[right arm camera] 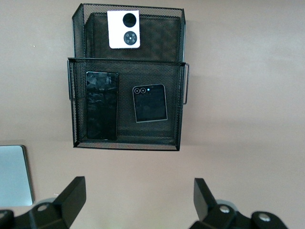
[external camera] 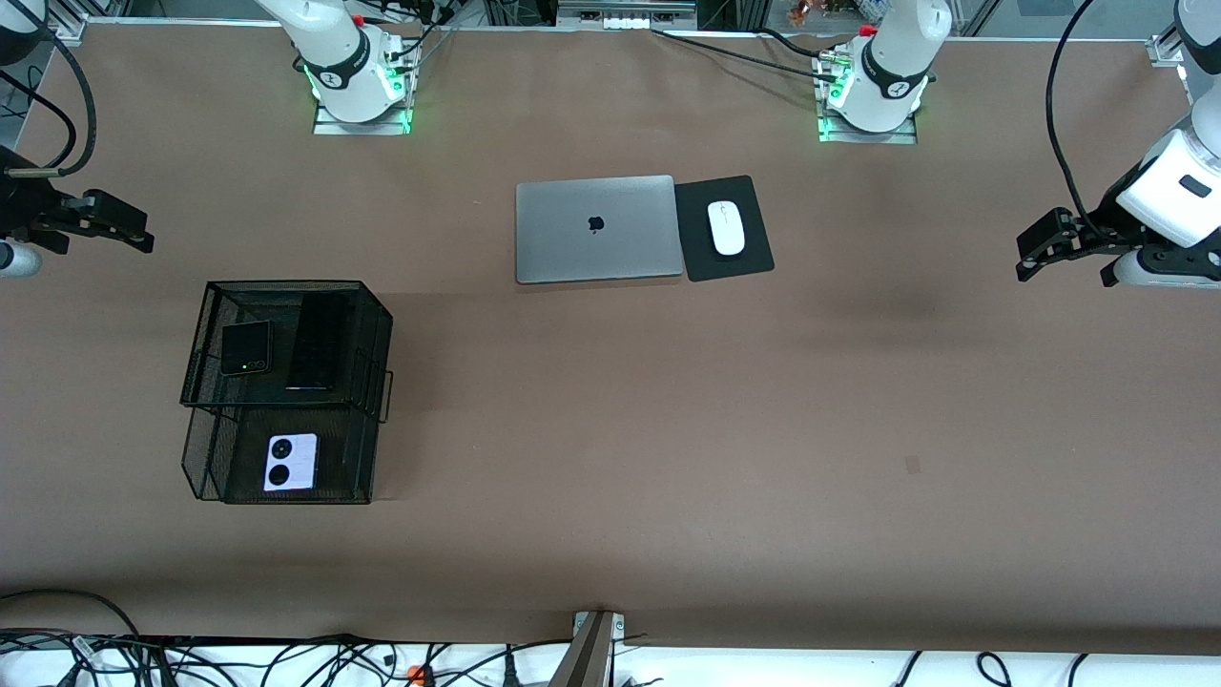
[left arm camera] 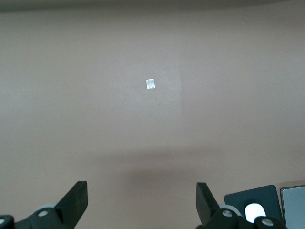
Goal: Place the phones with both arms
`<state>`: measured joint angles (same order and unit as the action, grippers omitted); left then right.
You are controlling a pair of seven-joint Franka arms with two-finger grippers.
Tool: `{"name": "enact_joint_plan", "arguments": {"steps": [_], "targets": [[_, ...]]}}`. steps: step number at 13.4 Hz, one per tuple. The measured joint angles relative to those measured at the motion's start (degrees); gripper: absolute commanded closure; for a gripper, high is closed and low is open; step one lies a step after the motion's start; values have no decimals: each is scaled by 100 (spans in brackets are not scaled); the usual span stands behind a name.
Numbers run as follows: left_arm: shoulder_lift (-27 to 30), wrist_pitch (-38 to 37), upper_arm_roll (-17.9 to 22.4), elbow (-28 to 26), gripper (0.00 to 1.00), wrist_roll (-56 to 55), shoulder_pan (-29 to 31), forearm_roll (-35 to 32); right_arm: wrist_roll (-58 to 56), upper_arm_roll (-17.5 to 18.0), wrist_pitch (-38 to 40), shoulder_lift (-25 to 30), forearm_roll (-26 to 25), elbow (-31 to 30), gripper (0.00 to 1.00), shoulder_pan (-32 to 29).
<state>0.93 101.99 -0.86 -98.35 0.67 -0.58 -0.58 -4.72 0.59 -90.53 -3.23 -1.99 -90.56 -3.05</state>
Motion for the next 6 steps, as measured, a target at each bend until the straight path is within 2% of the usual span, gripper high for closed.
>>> {"name": "enact_joint_plan", "arguments": {"steps": [6], "targets": [[0,0,0,0,0,0,0,0,15,4,39,0,-1,0,0,-1]]}}
